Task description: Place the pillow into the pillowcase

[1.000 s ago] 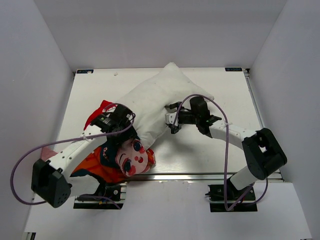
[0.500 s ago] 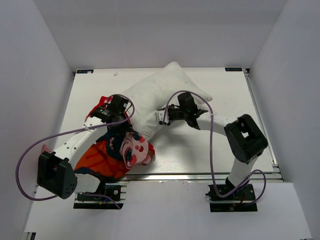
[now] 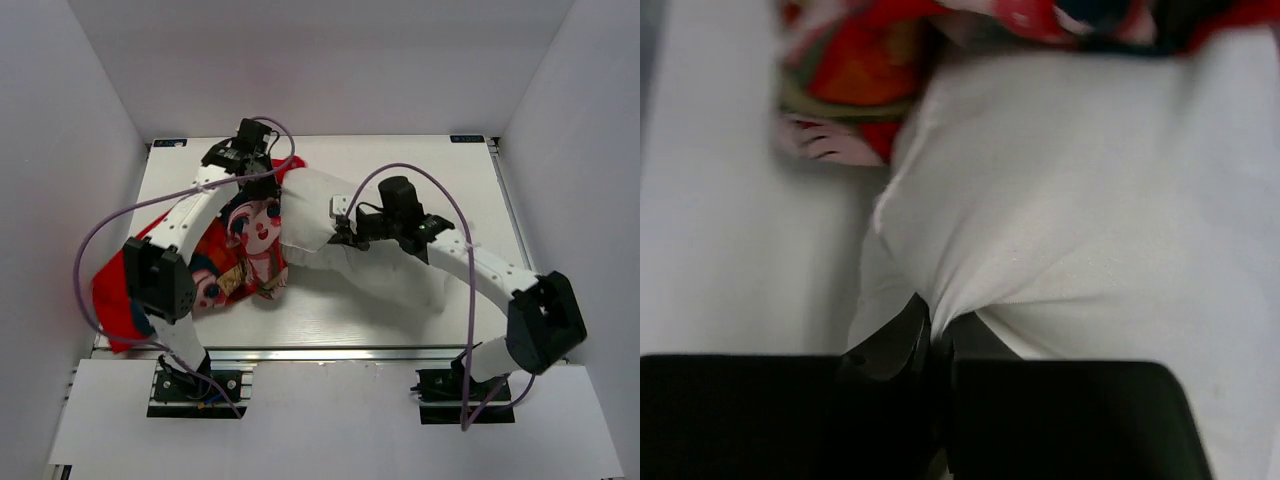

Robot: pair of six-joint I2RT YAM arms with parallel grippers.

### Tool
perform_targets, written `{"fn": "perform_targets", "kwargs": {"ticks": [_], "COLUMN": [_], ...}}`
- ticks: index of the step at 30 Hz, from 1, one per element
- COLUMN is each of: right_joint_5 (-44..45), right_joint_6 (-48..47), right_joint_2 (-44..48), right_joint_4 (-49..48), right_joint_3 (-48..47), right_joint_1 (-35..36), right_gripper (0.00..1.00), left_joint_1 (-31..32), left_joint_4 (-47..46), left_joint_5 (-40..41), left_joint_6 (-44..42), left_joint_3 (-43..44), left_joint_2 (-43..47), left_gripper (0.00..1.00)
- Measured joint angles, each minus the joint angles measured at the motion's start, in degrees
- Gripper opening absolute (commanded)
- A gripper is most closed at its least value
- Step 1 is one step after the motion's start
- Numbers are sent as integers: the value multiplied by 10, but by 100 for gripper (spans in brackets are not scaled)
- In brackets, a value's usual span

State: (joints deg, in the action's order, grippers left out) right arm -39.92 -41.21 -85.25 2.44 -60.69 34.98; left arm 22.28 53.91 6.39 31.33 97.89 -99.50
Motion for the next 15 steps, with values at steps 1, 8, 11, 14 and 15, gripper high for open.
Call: {"fn": "perform_targets", "kwargs": {"ticks": [1, 8, 11, 14, 15], "right_joint_5": [-6, -29, -33, -42, -47], "right_joint_6": [19, 116, 124, 125, 125], "right_joint_2": [22, 59, 40, 20, 19], "right_joint_4": [8, 10, 24, 42, 49], "right_joint_3": [13, 72, 68, 49, 43], "right_joint_1": [5, 37, 34, 25, 18], "right_gripper": [0, 17, 30, 53, 58], "left_joint_1": [-1, 10, 9, 1, 1], "left_joint_4": [-10, -81, -99, -104, -101], "left_joint_5": [-14, -114, -115, -100, -94], "left_joint_6": [-3, -8, -9, -5, -4], "left_joint_3": [11, -17, -60, -91, -96], "left_joint_2": [-24, -57, -28, 11, 24], "left_gripper": [0, 49, 64, 68, 79]}}
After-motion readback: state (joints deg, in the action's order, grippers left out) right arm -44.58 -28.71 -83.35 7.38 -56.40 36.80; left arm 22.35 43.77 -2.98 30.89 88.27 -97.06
